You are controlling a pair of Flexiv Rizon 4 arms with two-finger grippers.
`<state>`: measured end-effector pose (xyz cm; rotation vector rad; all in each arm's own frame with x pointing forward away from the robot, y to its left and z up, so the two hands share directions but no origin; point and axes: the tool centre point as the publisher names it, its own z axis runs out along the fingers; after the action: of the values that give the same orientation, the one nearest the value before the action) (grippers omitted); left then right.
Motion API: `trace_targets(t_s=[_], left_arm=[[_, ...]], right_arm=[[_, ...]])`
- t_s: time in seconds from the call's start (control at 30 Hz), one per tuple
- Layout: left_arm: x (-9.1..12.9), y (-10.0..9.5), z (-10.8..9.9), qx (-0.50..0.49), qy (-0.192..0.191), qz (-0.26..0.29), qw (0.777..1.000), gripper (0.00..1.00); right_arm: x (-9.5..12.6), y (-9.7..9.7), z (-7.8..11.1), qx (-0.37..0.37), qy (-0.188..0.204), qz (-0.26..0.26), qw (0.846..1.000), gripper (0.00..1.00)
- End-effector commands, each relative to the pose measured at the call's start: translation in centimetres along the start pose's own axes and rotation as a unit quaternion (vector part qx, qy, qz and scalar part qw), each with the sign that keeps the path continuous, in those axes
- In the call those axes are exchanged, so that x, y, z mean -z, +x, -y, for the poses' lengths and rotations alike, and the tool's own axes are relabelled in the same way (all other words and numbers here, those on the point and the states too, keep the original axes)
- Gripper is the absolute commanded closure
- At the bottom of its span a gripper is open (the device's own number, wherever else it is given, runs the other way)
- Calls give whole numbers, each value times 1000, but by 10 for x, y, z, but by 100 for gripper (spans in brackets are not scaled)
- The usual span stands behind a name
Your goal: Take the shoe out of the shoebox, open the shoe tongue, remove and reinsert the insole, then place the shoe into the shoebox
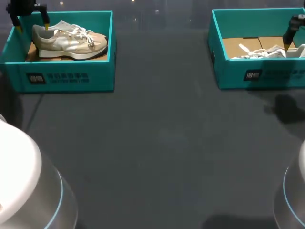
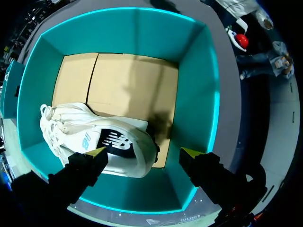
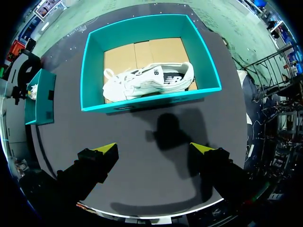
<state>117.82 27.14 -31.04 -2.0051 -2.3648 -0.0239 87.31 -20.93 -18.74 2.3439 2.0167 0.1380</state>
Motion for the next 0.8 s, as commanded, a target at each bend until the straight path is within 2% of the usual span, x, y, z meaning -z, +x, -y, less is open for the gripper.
trace_targets(t_s=[0.03,0.33,0.47,0.6,0.8], left_arm=[[-12,2,-10,-2,9,0,1000,0],[-30,2,-10,1,13,-1,1000,6],[-36,1,-9,2,15,-2,1000,13],[-43,0,-7,1,19,-6,1000,11],[-52,2,-5,2,22,-11,1000,13]], right_arm=[[0,0,0,0,-1,0,1000,0],[0,0,0,0,-1,0,1000,0],[0,0,0,0,-1,0,1000,0],[0,0,0,0,-1,0,1000,0],[0,0,0,0,-1,0,1000,0]])
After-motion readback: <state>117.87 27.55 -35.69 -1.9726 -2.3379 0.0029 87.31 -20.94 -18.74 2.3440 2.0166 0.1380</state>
